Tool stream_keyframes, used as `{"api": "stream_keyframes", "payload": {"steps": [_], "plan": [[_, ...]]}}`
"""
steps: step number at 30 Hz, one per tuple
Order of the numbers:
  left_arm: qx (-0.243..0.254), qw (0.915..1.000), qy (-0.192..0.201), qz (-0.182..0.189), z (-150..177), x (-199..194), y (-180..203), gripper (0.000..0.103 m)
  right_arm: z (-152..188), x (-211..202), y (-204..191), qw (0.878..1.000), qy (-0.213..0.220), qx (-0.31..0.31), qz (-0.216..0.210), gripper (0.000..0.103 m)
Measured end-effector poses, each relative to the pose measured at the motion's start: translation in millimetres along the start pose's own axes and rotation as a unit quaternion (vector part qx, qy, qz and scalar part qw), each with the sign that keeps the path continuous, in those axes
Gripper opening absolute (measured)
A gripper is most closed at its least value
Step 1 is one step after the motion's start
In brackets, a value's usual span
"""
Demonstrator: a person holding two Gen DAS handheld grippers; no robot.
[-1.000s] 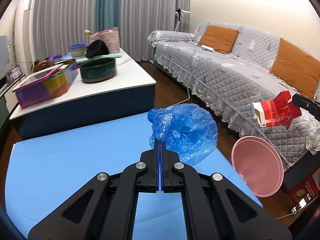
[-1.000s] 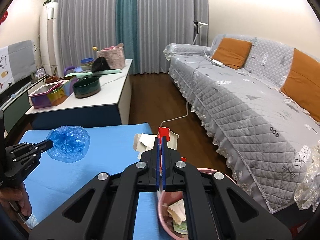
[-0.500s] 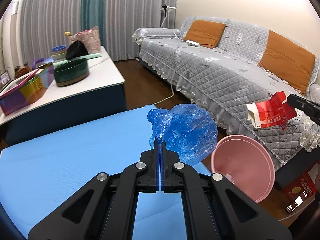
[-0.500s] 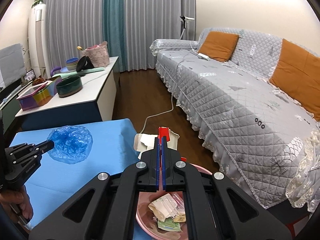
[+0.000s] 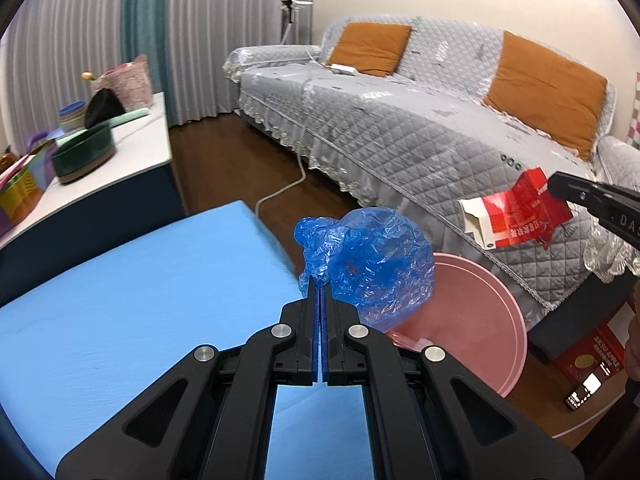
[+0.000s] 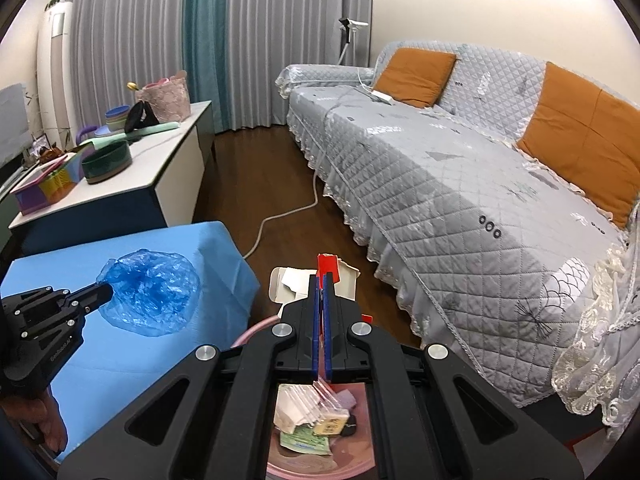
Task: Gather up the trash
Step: 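Carry the blue bag and red-and-white box over the pink basin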
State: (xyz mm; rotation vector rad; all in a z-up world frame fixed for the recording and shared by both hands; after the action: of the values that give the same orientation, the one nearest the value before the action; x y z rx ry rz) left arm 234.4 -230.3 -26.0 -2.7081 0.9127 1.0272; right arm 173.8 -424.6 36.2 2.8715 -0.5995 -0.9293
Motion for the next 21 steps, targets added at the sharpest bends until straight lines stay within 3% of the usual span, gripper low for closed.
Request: {"api": "stream_keyframes", "payload": {"steps": [12, 21], "plan": [[0.04, 0.9986, -0.028, 0.022, 10, 30, 50, 0.0, 10, 8, 15, 1.0, -0.023, 0.001, 0.002, 0.002], [0.049, 0.9966, -0.053, 0.04, 18, 44, 65, 0.0, 15, 15, 23, 0.999, -0.037, 0.006, 0.003, 0.002]]}}
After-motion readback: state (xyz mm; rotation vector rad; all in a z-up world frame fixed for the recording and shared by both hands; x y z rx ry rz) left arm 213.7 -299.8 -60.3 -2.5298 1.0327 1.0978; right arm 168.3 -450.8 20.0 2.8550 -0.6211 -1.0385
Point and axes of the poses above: each gripper's, at about its wrist camera, not at the fingertips, and x roughly the way its jaws point, y to its right, z to its underside, the point moved 4 cm from there along x, roughly the way its jaws point, and after that the axes turned 7 degrees about z, right-handed, at the moved point
